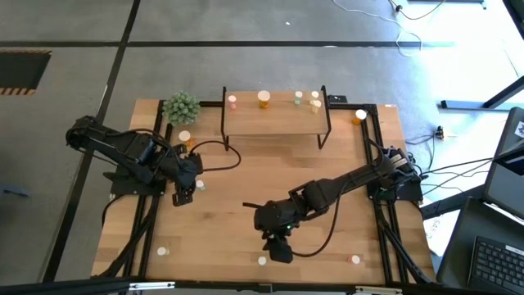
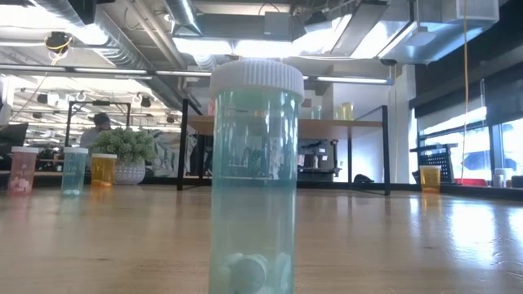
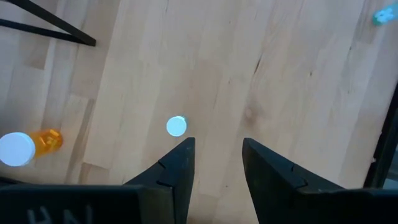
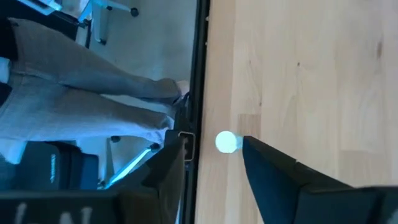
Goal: Pick and place medicine bottles onto shelf by color
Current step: Put the bottom blue medicine bottle on the shelf
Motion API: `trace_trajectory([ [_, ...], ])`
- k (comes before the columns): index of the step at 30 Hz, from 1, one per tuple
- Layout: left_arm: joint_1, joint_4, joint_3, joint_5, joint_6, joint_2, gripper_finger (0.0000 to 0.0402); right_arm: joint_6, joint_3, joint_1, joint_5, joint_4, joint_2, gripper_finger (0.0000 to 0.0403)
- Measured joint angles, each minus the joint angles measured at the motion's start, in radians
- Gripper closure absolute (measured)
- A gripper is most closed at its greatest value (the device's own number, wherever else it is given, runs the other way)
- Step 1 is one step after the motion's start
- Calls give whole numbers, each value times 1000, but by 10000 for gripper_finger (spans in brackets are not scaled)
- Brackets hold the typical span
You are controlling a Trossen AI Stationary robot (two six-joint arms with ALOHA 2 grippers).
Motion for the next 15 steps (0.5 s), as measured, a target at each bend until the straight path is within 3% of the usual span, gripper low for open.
trace_trajectory([
  [7,0,0,0,0,1,0,273,-58,0,0,22,-2,0,196],
  [15,0,-1,0,0,1,0,273,-258,1,35,41,-22,29,199],
])
